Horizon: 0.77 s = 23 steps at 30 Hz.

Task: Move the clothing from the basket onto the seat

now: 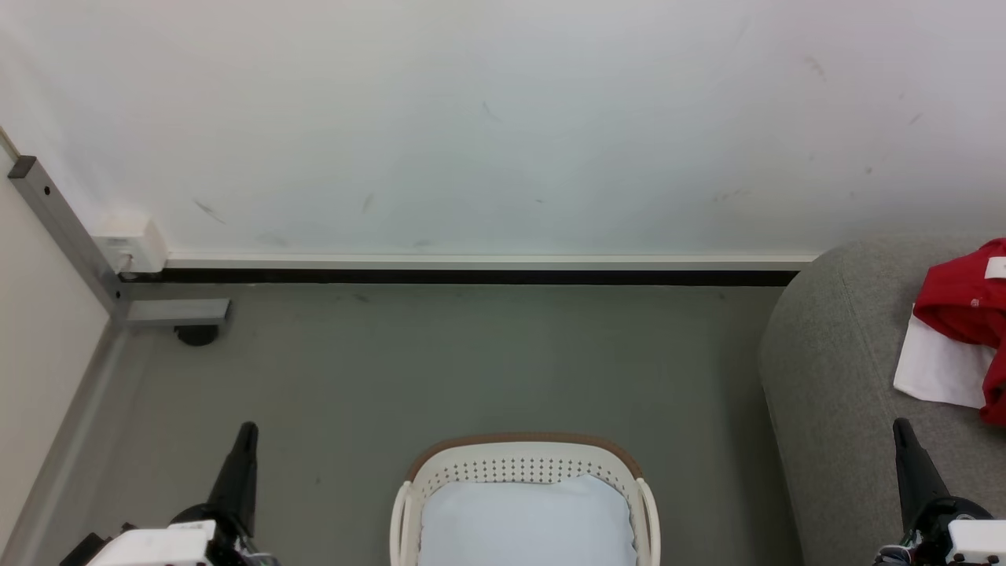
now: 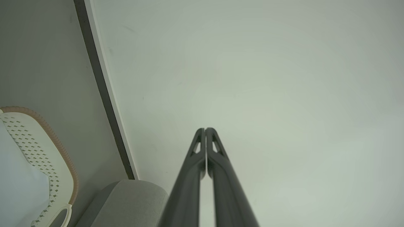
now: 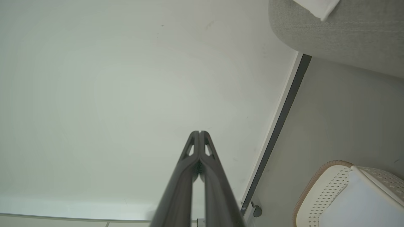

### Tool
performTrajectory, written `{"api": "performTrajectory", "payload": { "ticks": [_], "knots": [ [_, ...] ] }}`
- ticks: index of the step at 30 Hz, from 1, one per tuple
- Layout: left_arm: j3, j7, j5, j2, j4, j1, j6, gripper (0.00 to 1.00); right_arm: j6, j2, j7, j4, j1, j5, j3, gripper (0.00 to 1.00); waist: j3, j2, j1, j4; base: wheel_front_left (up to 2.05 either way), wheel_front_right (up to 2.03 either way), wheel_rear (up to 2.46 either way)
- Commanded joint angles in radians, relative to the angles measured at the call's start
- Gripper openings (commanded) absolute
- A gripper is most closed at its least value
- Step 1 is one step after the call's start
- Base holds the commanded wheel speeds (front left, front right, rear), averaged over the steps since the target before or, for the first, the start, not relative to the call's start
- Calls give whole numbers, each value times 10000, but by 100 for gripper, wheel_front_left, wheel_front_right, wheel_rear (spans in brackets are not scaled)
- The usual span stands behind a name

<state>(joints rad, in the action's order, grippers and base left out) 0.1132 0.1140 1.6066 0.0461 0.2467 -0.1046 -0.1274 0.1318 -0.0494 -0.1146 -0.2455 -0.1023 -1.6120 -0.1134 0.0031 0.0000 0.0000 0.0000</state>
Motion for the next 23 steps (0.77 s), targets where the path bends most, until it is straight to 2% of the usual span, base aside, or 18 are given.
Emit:
{"api": "performTrajectory", "payload": {
  "ticks": [1, 23],
  "knots": [
    [27, 38, 118, 77, -30, -86, -61, 0, -21, -9, -25, 32, -117, -19, -35, 0, 0, 0, 0, 0, 0, 0, 0],
    [26, 37, 118, 77, -31, -85, -62, 0, -21, -9, -24, 32, -117, -20, -34, 0, 0, 0, 0, 0, 0, 0, 0]
  ]
}}
